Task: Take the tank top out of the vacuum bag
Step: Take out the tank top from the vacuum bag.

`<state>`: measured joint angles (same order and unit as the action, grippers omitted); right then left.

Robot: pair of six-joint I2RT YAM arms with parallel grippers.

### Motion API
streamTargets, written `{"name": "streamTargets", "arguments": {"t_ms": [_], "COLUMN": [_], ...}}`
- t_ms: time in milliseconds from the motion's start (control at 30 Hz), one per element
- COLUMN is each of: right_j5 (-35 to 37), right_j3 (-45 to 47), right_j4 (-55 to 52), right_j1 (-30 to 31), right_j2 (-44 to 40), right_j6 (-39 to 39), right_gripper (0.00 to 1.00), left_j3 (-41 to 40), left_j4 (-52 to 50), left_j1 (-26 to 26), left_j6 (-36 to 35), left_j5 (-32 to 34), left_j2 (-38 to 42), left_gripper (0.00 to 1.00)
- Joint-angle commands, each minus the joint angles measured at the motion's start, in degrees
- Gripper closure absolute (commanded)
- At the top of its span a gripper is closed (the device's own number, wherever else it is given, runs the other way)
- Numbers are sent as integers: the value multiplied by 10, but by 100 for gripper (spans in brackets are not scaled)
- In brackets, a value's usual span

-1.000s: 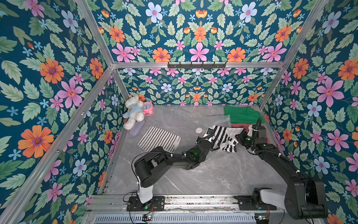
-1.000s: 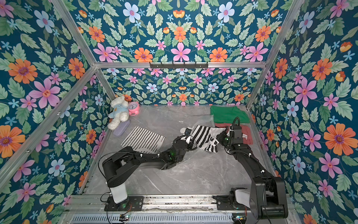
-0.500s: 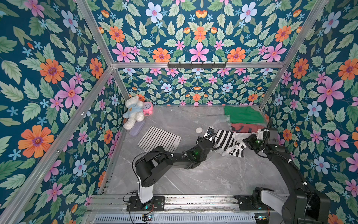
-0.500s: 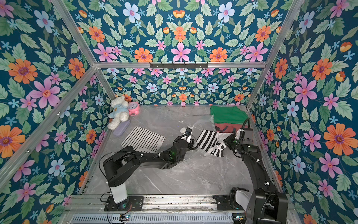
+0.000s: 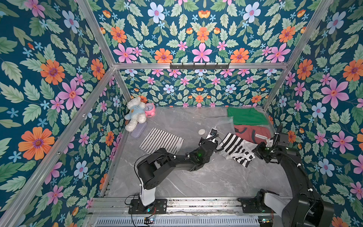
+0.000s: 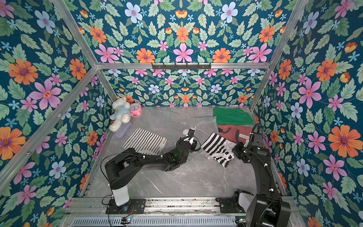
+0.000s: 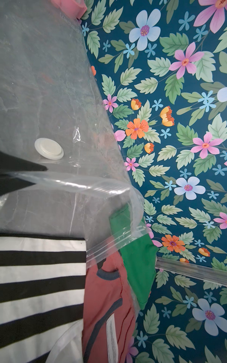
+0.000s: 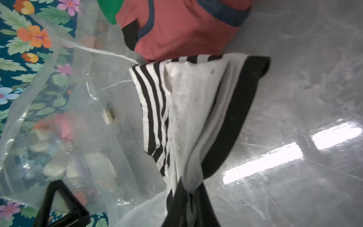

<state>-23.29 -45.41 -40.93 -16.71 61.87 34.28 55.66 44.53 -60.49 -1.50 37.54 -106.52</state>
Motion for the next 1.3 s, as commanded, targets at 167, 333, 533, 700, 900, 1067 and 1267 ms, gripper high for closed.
{"name": "streamTargets", "arguments": {"t_ms": [167, 333, 533, 700, 900, 1067, 1267], "right_j5": [68, 99, 156, 179, 220, 193, 191], "right_j3": [-1, -8, -13, -12, -5, -14, -32], "right_j4": [-38, -30, -10, 8, 35, 48, 35], "right_j1": [-18, -37, -49, -74, -83, -83, -59], "right_j2": [19, 43, 50, 67, 65, 78, 31], "right_j6": [-30, -40, -39, -31, -23, -21, -15], "right_gripper": [100, 100, 100, 100, 100, 72, 52], "left_j3": [-4, -11, -19, -21, -25, -25, -25], "left_j4": [20, 26, 33, 36, 40, 42, 40], "left_j1": [1, 2, 1, 2, 2, 1, 1], "left_j6": [-9, -12, -16, -17, -18, -17, -14], "left_j5": [20, 25, 29, 29, 30, 31, 31], "left_j2": [6, 12, 18, 19, 21, 20, 21], "left_gripper": [100, 100, 100, 100, 100, 100, 100]}}
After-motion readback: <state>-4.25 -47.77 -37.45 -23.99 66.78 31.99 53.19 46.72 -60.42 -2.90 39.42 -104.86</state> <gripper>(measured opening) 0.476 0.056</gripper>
